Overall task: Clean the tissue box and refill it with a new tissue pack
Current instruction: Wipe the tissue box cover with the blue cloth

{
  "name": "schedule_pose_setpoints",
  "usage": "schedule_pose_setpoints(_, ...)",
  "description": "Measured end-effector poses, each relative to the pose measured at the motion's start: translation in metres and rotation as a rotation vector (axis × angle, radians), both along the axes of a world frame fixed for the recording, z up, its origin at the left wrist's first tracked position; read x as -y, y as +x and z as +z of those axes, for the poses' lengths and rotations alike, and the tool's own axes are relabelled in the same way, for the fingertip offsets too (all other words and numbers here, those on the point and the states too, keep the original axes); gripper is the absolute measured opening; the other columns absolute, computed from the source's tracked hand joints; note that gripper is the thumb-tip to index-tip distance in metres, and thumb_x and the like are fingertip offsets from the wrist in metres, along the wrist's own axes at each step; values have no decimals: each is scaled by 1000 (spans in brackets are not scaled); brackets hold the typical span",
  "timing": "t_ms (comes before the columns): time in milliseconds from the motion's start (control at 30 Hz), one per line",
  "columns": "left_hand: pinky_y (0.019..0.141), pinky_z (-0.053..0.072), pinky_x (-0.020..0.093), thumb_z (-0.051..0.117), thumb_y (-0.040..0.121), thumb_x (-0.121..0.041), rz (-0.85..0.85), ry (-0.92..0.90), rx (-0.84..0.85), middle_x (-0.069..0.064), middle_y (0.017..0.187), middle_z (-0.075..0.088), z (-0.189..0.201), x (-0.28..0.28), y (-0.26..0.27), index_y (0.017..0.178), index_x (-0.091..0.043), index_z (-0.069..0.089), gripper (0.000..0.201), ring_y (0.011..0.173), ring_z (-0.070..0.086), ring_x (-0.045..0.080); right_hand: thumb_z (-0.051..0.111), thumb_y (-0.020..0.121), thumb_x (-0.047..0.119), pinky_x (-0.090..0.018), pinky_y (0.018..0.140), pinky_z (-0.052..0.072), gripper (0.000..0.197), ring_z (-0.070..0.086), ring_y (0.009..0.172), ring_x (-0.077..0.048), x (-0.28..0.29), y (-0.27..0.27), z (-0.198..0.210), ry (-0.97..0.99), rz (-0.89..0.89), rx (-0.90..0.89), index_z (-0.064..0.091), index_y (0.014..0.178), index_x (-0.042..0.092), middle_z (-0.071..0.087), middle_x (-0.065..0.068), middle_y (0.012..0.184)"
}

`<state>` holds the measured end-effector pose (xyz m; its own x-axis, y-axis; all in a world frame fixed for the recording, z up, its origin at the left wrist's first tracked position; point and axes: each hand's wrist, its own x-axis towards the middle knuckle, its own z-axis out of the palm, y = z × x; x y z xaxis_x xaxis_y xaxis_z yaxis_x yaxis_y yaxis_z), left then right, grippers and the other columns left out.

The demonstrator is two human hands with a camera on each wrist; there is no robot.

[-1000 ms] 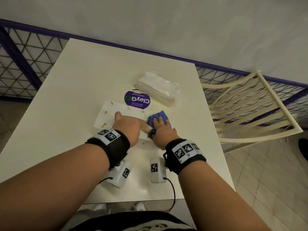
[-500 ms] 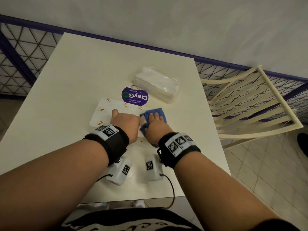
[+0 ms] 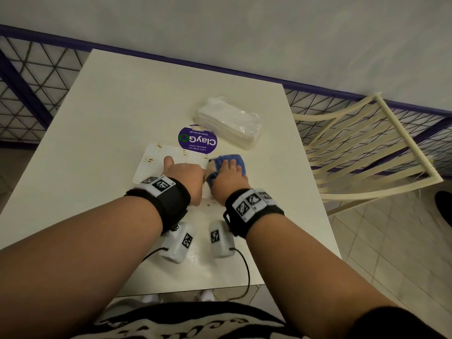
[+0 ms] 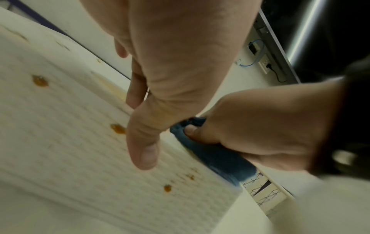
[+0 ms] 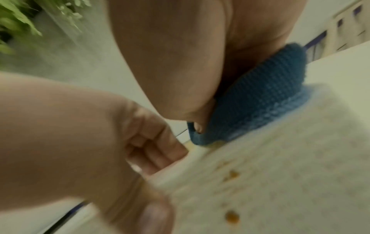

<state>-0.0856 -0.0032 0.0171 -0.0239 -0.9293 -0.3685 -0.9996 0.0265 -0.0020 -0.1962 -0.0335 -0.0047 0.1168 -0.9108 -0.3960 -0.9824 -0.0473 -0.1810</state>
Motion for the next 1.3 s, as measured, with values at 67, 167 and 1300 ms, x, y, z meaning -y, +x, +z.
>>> schedule_pose_setpoints(67, 96, 22, 45, 69, 72, -30, -4, 8, -13, -9, 88, 65, 1, 0, 0, 101, -30, 62, 30, 84, 61, 17, 45, 96, 35, -42, 119, 16, 69, 13, 146, -28, 13, 3, 2, -40, -28, 12, 12, 151, 11, 11, -10, 160)
schedule_pose_setpoints(167, 96, 21, 44, 67, 73, -29, 5, -16, -10, -9, 87, 66, -1, -3, 0, 101, -30, 63, 29, 81, 61, 17, 44, 96, 35, -41, 118, 19, 68, 16, 145, -30, 11, 5, 4, -10, -17, -11, 12, 151, 9, 12, -12, 159)
schedule_pose_setpoints(1300, 106, 17, 47, 53, 92, -28, -321, -82, 54, -18, 153, 27, 17, -31, 52, 144, -37, 32, 58, 147, 7, 13, 64, 85, 16, -25, 73, 40, 23, 59, 88, -23, -33, -83, 122, -46, 12, 333, 69, 107, 12, 69, -11, 97)
